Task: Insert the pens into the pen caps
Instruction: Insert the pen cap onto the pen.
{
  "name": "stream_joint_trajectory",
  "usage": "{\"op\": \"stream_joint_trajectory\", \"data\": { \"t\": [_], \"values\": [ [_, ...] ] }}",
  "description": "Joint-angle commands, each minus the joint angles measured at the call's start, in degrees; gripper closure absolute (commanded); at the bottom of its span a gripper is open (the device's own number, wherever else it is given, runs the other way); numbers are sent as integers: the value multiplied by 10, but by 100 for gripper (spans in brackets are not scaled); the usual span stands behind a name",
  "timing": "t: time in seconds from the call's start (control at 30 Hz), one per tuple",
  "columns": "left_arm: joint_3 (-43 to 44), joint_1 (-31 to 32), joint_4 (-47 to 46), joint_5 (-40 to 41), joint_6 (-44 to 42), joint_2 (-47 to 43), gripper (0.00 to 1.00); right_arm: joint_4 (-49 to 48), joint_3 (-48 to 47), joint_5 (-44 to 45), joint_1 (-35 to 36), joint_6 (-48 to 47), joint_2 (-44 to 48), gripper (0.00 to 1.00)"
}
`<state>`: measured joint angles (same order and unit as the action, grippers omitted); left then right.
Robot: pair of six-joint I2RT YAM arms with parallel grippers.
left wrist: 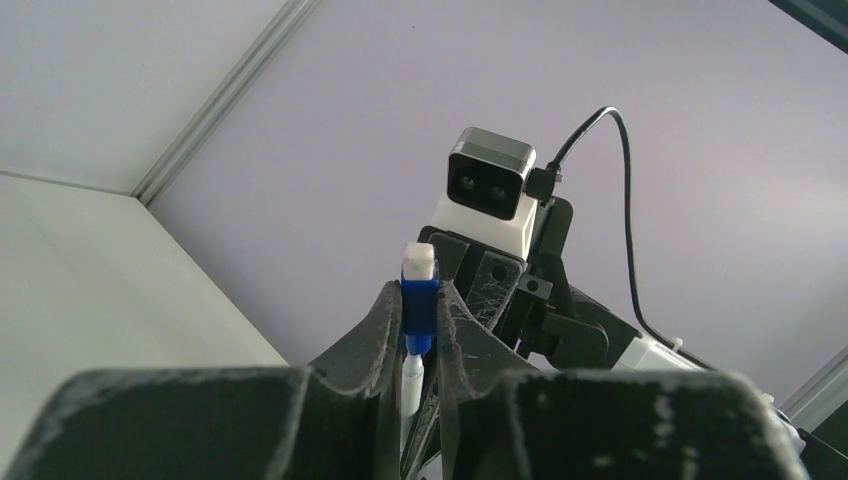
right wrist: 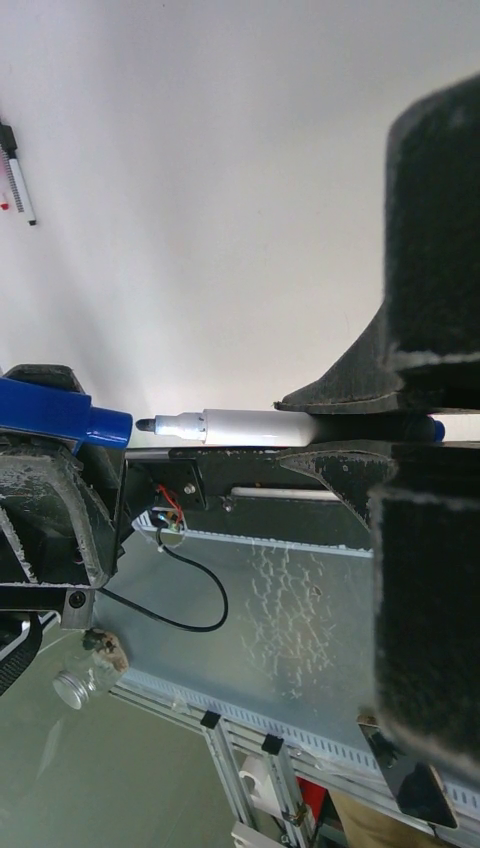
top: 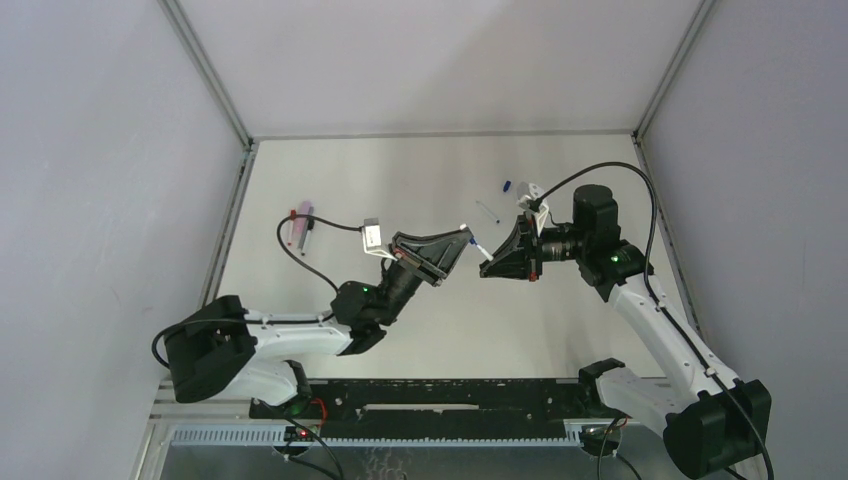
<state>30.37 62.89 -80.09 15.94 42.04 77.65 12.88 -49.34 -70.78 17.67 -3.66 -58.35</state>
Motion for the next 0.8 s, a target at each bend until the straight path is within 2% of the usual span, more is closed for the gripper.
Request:
{"op": "stream_joint_trajectory", "data": {
  "t": [0.0,0.77],
  "values": [
    [25,4,-23,8,0,6,100,-21,0,1,3,10,7,100],
    [34,10,-27,5,31,36,100,-42,7,14,3,34,8,100]
  ]
}}
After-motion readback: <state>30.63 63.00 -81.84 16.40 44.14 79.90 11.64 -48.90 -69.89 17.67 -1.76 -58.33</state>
